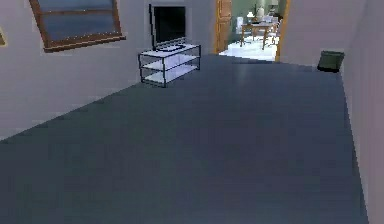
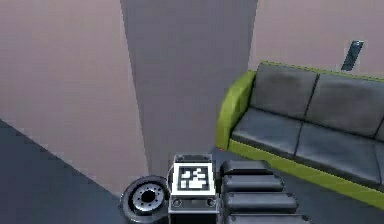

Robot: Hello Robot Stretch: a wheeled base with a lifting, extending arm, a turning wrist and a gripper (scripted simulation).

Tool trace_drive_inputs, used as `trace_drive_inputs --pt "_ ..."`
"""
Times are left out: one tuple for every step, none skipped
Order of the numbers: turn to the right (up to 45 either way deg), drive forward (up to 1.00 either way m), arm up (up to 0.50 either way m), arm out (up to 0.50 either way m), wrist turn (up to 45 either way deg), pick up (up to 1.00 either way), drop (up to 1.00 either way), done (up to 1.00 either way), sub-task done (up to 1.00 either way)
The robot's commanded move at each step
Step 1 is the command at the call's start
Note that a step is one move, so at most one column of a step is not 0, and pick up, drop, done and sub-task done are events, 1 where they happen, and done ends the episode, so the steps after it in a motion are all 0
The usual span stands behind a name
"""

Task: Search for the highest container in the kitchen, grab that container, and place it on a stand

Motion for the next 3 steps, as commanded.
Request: trace_drive_inputs --pt "3.0 0.00 0.00 0.00 0.0 0.00 0.00 0.00 0.00" --pt "0.0 1.00 0.00 0.00 0.0 0.00 0.00 0.00 0.00" --pt "0.0 1.00 0.00 0.00 0.0 0.00 0.00 0.00 0.00"
